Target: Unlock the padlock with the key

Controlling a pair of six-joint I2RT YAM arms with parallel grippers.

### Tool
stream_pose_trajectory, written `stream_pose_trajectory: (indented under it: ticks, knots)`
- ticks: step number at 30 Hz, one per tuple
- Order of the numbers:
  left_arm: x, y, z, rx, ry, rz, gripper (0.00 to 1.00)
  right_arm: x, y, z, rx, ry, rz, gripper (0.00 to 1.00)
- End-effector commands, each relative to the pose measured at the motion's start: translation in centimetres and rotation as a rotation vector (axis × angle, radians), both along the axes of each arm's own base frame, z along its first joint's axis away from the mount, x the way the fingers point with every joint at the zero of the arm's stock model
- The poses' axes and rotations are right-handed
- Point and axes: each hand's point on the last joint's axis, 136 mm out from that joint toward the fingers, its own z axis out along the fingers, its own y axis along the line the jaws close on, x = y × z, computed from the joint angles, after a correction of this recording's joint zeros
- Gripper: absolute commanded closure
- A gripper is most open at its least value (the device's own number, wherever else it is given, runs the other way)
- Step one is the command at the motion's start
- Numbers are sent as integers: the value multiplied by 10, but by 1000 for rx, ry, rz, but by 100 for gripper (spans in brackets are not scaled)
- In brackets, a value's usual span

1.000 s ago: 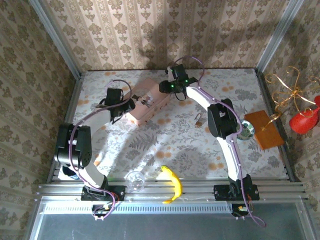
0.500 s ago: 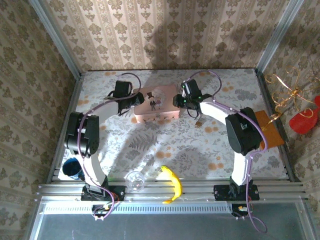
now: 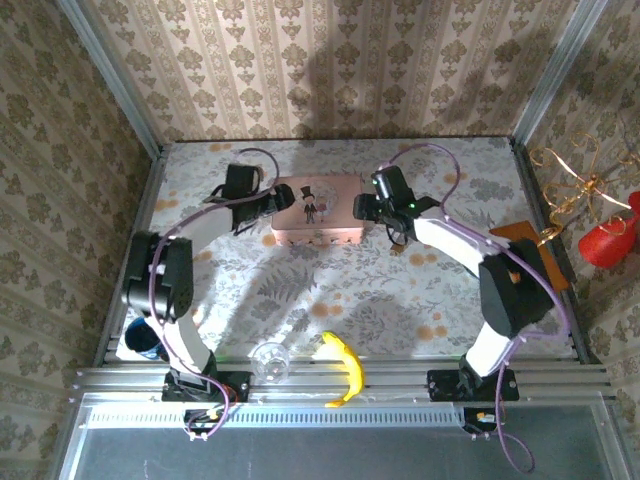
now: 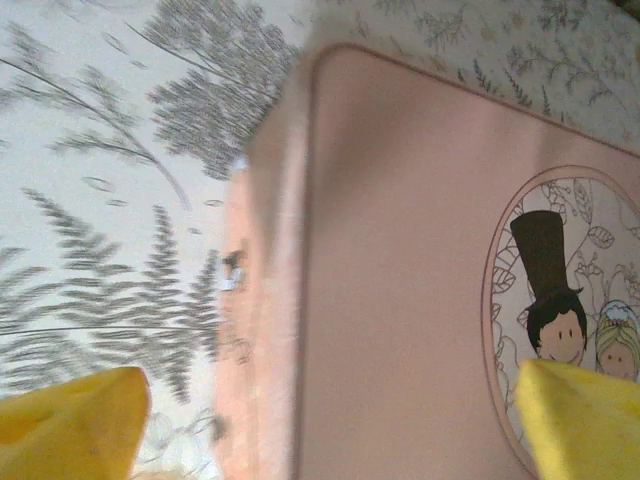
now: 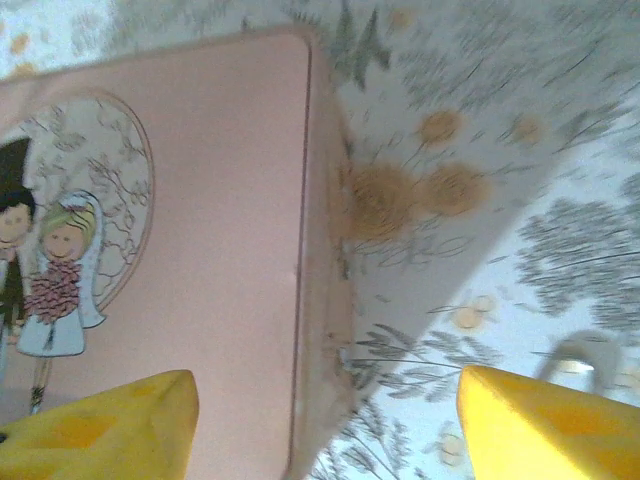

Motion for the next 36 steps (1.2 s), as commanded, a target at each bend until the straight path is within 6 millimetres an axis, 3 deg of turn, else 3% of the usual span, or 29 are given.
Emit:
stream_pose_trajectory:
  ticks: [1,4,5,7,12,14,18,22,29,36]
  knots:
    - [-9,32,45,18,-94,57,0,-22,-37,30,-107,-81,-74,27]
    - [-29,65,60,129,-150,123,0,-48,-61,43,-131,-155,-113,24]
    - [-37,77,66,173,-177,149,0,-58,-70,46,-140,-183,-128,12]
    - [-53,99,73,255,-232,201,0,-77,-87,48,-162,-234,-162,0]
    - [-97,155,76,437,-360,372,0,-116,-138,45,-261,-308,-298,0]
    - [-114,175,72,477,-404,454,0,-125,-148,40,-291,-353,-304,0]
    - [-130,190,65,521,-503,497,0,-132,-154,33,-348,-460,-270,0]
    - [-132,196,60,626,-578,474,0,-135,-170,38,-378,-509,-331,0]
    - [-112,195,47,692,-683,377,0,-113,-190,23,-371,-544,-324,0]
    - [-88,188,26,634,-697,303,0,-87,-206,14,-320,-548,-335,0]
